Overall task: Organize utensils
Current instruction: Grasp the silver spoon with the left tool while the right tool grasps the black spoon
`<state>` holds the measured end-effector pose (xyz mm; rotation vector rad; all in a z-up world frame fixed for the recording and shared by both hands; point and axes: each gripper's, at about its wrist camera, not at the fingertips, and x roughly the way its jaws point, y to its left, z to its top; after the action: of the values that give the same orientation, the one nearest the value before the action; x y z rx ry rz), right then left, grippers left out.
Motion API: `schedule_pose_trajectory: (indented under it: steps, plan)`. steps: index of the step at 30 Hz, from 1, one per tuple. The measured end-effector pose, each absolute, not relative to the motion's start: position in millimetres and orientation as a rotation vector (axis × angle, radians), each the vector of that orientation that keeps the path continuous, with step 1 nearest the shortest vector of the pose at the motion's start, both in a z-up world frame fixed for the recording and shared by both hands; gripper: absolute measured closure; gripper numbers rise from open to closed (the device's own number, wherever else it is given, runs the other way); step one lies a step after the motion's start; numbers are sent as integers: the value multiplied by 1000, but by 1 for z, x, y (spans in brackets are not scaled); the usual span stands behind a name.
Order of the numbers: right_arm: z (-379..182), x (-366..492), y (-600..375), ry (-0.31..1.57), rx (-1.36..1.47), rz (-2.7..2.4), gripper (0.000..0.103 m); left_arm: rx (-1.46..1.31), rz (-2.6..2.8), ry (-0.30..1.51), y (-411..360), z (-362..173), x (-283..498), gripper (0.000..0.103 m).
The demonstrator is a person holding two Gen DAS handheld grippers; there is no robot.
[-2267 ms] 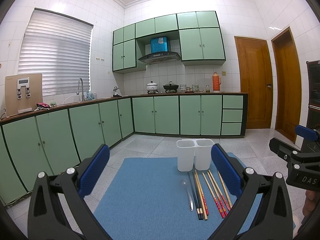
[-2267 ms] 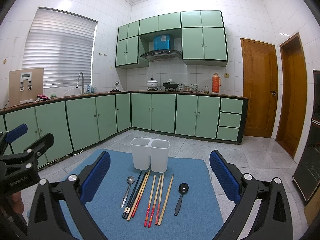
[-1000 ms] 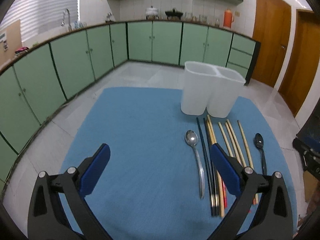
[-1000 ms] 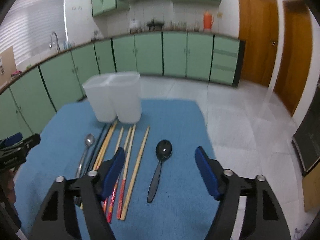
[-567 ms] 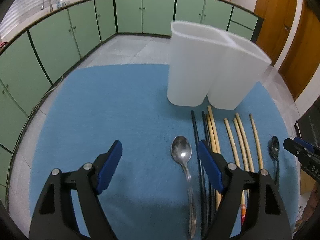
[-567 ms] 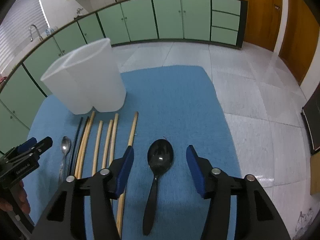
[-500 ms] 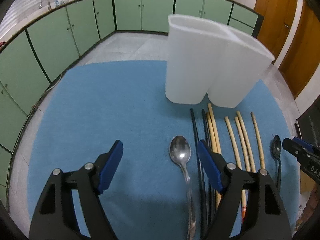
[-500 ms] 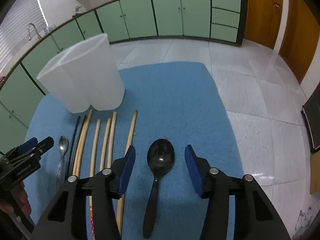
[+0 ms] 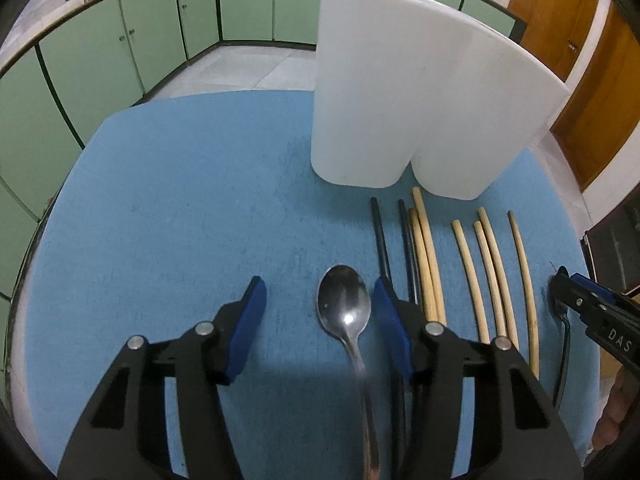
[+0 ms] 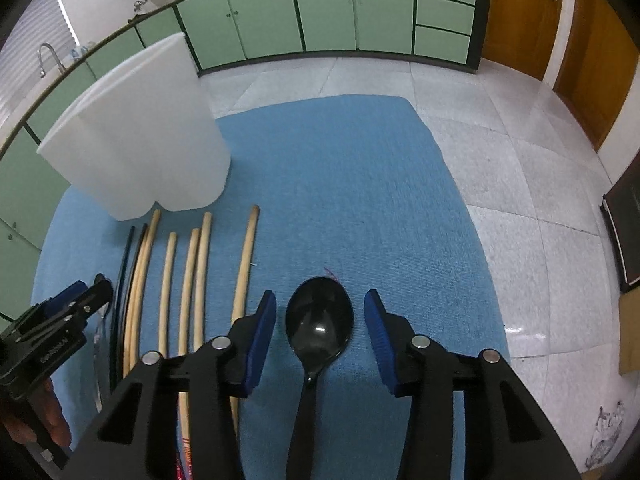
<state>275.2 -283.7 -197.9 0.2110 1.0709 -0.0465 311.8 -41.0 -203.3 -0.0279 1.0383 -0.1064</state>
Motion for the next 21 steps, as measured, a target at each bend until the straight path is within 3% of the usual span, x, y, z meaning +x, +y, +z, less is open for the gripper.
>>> schedule_pose_trajectory:
  steps: [2, 7, 14, 21]
  plan:
    - [-200, 277, -284, 1084, 218, -49, 64, -30, -122, 1038, -43, -203, 311, 50]
    - [-202, 277, -284, 1084, 216, -50, 69, -45, -165, 1048, -47, -202, 317, 76]
    - [-197, 267, -285, 1050, 233, -17, 69, -44, -199, 1019, -55, -201, 303, 76]
    - [-173, 239, -276, 903, 213, 59, 69, -76, -228, 868, -41, -176, 268, 77]
